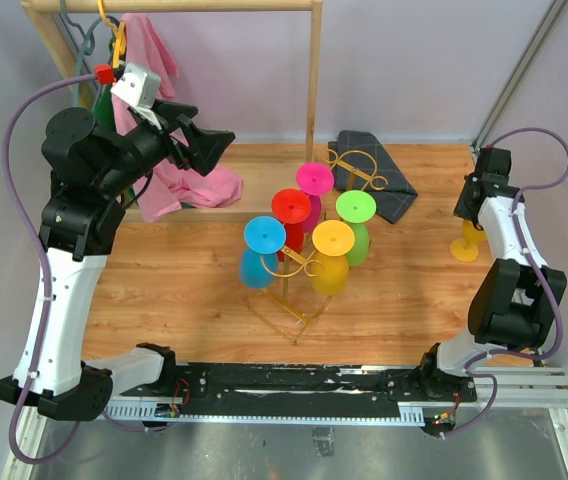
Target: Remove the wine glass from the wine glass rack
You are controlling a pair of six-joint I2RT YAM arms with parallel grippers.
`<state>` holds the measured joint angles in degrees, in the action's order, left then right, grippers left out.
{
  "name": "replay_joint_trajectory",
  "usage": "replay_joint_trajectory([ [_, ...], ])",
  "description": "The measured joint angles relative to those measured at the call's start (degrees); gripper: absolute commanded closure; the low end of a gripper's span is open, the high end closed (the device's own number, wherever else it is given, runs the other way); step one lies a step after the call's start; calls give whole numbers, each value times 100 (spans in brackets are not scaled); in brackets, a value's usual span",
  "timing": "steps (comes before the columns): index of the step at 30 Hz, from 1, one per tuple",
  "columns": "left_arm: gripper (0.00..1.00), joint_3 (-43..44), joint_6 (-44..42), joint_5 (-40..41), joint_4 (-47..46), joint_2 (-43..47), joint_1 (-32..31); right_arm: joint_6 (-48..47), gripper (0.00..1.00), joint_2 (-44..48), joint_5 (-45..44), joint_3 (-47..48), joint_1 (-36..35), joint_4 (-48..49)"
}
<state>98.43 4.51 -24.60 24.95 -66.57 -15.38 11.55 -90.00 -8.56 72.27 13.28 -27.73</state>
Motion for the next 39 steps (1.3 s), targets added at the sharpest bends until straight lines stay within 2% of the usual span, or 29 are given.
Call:
replay_joint_trajectory([
  [4,1,0,0,46,125,-2,0,24,85,63,0,-76,0,116],
  [9,1,-31,0,57,162,0,0,22,62,170,26,-138,0,111],
  [16,1,-155,-2,52,175,-2,4,-2,35,483,72,-164,0,35],
  [26,1,-166,-26,101,297,4,4,-122,9,1735,186,-114,0,-428],
  [30,1,210,-42,164,750,-214,4,-269,7,2441,208,46,0,-667],
  [34,1,1150,-70,66,1405,-833,4,-363,6,3150,328,317,0,-1069],
  [39,2,1759,70,-426,1921,-1598,11,-289,7,3609,901,708,0,-1613],
])
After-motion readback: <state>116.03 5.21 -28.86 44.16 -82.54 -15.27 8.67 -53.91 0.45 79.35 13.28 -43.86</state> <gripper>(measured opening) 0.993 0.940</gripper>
